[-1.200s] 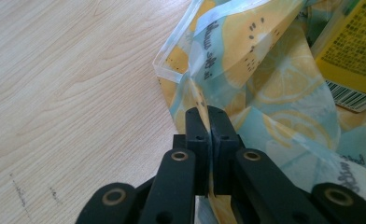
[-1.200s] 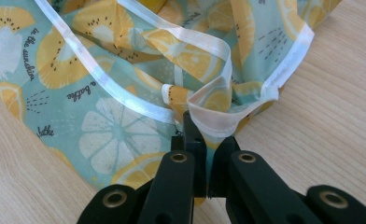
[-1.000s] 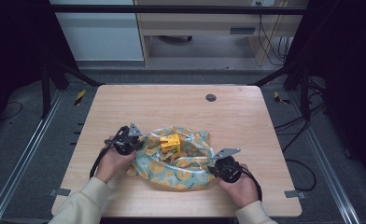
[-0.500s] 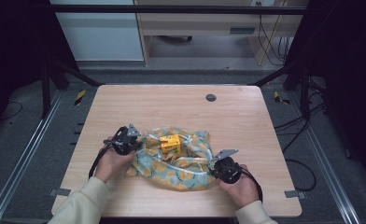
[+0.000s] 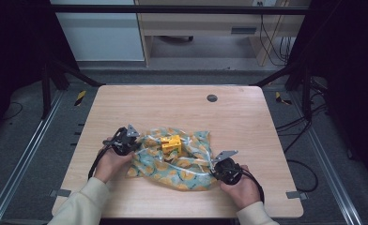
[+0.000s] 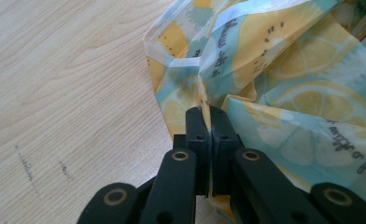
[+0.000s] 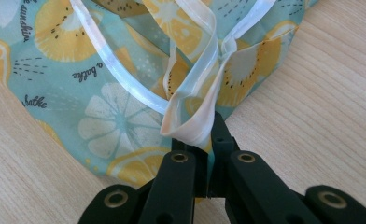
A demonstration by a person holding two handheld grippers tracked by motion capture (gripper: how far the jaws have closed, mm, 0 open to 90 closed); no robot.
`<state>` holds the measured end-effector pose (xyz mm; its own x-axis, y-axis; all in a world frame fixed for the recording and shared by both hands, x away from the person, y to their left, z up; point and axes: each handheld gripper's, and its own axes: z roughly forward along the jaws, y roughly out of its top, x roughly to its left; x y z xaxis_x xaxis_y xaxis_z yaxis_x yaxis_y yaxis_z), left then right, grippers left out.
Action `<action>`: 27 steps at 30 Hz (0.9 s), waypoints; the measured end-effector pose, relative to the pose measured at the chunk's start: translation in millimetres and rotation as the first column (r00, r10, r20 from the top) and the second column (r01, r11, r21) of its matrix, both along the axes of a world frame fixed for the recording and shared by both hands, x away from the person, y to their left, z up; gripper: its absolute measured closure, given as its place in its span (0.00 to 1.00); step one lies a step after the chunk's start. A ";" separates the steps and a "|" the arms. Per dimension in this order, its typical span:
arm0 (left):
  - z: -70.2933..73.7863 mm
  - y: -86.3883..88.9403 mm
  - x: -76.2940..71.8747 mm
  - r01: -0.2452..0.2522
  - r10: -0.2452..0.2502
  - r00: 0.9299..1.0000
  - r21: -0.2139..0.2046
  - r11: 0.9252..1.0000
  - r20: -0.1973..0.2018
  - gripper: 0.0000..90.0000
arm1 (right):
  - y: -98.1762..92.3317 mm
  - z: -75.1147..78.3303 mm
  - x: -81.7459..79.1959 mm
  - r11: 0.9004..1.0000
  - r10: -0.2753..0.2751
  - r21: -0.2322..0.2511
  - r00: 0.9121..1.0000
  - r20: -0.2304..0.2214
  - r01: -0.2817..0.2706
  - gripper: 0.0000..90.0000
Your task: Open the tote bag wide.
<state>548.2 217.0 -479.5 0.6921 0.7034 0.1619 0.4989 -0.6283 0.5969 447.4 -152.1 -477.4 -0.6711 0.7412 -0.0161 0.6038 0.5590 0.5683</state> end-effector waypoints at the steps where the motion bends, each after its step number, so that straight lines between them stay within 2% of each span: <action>1: -0.1 0.6 0.4 -0.001 0.001 1.000 0.002 1.000 -0.002 0.99 | 0.2 0.1 -0.1 1.000 0.001 -0.001 1.000 0.000 -0.001 1.00; 9: -3.2 4.0 2.6 -0.015 0.015 1.000 -0.015 1.000 -0.005 0.98 | 1.1 0.0 -0.6 1.000 0.008 -0.003 1.000 -0.010 -0.008 1.00; 27: -3.5 6.1 3.5 -0.019 0.019 1.000 -0.010 1.000 -0.009 0.99 | 0.0 -1.5 -0.7 1.000 0.006 -0.013 1.000 -0.022 -0.006 1.00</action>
<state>551.7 223.1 -483.0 0.6802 0.7179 0.1484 0.5161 -0.6127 0.5986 446.7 -152.1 -478.8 -0.6757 0.7371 -0.0107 0.6129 0.5697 0.5476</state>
